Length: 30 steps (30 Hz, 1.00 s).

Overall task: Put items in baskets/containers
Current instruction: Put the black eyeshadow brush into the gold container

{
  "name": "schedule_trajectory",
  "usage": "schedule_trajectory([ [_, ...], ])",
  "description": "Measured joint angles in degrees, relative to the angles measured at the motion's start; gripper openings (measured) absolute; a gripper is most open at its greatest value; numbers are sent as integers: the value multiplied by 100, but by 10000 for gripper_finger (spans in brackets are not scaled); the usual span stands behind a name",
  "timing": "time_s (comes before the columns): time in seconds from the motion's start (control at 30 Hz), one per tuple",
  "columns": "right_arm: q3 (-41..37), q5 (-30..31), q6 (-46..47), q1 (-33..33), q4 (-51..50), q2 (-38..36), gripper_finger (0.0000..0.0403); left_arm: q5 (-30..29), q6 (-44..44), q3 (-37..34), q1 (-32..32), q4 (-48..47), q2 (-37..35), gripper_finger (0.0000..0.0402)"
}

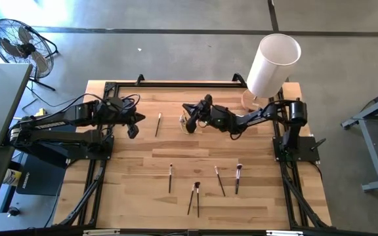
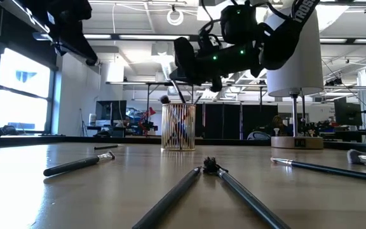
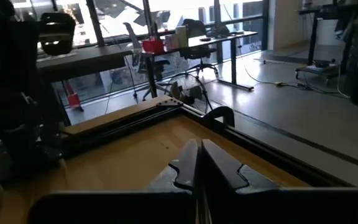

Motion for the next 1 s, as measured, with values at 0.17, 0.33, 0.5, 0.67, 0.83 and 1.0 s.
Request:
schedule_trajectory([
  [0.17, 3, -47, 16, -4, -138, -28, 53, -9, -4, 0, -2, 270, -2, 56],
  [0.33, 3, -91, -59, 7, -525, -334, 91, -144, -183, 4, -2, 513, 129, 129],
  [0.5, 3, -122, -389, 76, -2003, -1215, 113, -408, -651, 7, -1, 785, 372, 173],
  [0.67, 3, -69, -87, 219, -4306, -2452, 104, -1054, -763, 101, 0, 1087, 1061, 181],
  [0.83, 4, 350, 1561, 355, -7099, -3596, 75, -1532, -1071, 587, 321, 1005, 2169, 182],
  [1.0, 3, 261, 2518, 417, -8977, -4248, 46, -812, -1931, 1265, 1196, 68, 3430, 182],
])
